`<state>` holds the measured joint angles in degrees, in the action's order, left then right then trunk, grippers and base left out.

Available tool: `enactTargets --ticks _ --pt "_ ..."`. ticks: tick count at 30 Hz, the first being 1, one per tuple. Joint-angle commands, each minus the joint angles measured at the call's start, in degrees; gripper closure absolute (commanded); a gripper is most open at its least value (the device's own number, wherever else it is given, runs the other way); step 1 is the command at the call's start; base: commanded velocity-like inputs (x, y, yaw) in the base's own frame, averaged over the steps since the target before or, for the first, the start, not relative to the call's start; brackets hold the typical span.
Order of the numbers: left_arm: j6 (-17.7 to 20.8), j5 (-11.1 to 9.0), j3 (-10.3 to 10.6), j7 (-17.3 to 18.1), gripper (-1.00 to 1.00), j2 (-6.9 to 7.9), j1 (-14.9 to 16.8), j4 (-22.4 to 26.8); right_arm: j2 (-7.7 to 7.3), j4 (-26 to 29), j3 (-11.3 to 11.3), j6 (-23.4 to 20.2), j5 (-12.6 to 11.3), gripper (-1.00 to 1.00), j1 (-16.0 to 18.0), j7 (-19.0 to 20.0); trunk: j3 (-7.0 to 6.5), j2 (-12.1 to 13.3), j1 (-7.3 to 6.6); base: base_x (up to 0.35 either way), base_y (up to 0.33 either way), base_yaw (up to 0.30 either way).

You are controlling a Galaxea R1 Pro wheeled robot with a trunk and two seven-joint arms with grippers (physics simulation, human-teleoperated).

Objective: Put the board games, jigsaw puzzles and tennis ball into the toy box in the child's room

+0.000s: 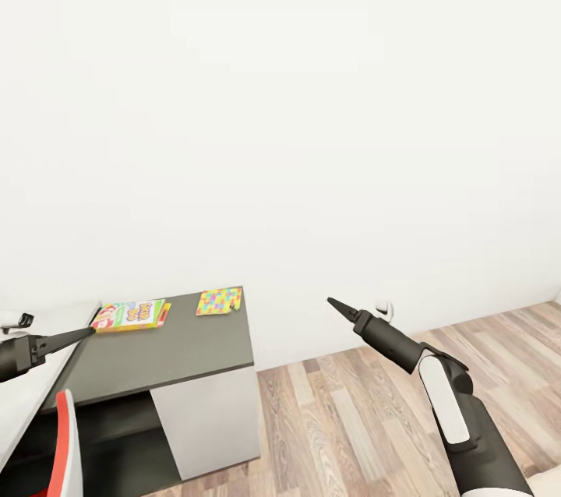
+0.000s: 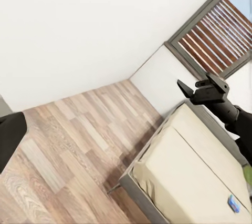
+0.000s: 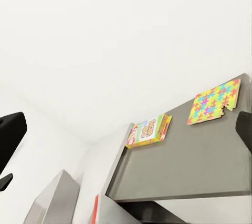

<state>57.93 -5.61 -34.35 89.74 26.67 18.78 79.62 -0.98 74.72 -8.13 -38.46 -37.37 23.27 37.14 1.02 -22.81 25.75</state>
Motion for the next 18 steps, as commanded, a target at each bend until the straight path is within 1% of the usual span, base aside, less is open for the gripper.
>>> enactTargets --ticks 1,7,12,13,18 --pt "0.6 0.1 0.0 0.3 -1.00 0.00 0.0 0.0 0.01 0.0 -0.1 -0.4 -0.2 -1.00 0.1 0.1 0.03 -0.1 0.04 0.000 0.000 -0.203" --pt "0.6 0.1 0.3 0.3 -1.00 -0.03 0.0 0.0 0.01 0.0 -0.1 -0.4 -0.2 -1.00 0.1 0.0 -0.41 -0.1 0.04 -0.023 0.000 -0.203" --pt "0.6 0.1 2.1 0.3 -1.00 0.03 0.0 0.0 0.01 0.0 -0.1 -0.4 -0.2 -1.00 0.0 -0.1 -0.73 -0.1 0.04 -0.107 0.000 -0.174" --pt "0.6 0.2 2.7 0.3 -1.00 0.03 0.0 0.0 0.01 0.0 -0.1 -0.3 -0.2 -1.00 0.1 -0.2 -0.76 -0.1 0.04 -0.124 0.000 -0.077" --pt "0.6 0.2 4.0 0.3 -1.00 0.04 0.0 0.0 0.08 0.2 -0.1 -0.3 -0.2 -1.00 0.0 -0.5 -0.77 -0.1 0.04 -0.128 0.000 -0.070"
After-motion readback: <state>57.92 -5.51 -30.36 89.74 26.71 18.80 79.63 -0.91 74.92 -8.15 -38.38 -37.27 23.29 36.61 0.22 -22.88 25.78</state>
